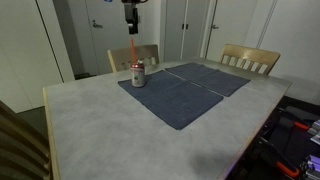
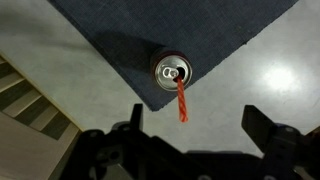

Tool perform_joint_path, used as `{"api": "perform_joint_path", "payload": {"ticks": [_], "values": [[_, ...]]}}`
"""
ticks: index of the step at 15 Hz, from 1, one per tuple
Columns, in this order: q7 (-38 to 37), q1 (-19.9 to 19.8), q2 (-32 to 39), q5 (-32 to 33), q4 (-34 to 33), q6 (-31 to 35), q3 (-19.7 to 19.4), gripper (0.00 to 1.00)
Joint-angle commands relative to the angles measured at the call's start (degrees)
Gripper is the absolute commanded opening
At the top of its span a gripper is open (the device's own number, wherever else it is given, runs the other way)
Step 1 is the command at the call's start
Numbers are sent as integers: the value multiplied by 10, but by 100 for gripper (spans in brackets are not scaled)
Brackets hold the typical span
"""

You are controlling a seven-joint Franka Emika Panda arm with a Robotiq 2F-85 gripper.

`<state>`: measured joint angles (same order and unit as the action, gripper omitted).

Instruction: Remove the straw from the can and put it on the table

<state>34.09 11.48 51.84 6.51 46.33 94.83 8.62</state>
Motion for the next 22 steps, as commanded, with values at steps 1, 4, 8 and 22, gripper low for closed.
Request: {"api": "perform_joint_path", "payload": {"ticks": [1,4,8,22], "values": [[1,-11,-11,-8,32,43,4,100],[4,-17,-7,-15,40,53,6,100],[7,-20,-4,-30,52,47,10,100],[15,-21,3,-52,86,105,9,100]]}}
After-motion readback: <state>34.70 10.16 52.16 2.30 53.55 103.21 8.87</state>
